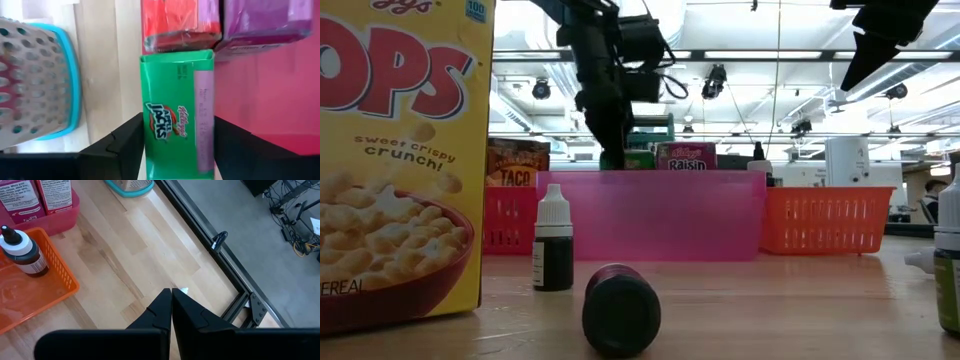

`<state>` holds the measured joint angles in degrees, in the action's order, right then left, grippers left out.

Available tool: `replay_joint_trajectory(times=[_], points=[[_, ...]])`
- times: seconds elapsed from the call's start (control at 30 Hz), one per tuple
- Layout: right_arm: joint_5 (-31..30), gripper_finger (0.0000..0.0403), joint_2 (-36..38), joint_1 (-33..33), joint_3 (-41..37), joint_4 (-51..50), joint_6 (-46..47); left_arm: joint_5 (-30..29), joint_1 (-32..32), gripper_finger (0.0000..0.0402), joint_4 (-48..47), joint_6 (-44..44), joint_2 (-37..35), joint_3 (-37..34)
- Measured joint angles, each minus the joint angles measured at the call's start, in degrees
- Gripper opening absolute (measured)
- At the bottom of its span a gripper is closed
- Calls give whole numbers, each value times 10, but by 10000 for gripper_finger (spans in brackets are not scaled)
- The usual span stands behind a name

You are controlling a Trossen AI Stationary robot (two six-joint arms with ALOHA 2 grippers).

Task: Pick & Place Kitchen Items
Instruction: Put the green cereal box into the pink bin, then move the transparent food coloring bottle to the center of the table

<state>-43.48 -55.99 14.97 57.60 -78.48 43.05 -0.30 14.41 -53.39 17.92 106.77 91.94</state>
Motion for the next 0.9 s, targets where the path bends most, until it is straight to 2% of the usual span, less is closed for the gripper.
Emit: replay_joint_trajectory(times=[0.3, 0.53, 0.73, 0.9], points=[[0, 8, 0, 0, 0, 0, 0, 2, 0, 209, -67, -10, -1, 66], [0, 8, 0, 0, 0, 0, 0, 1, 0, 208, -98, -15, -1, 92], [0, 8, 0, 0, 0, 0, 0, -43, 0, 208, -160, -27, -3, 126], [0, 8, 0, 0, 0, 0, 0, -48, 0, 208, -171, -41, -24, 139]])
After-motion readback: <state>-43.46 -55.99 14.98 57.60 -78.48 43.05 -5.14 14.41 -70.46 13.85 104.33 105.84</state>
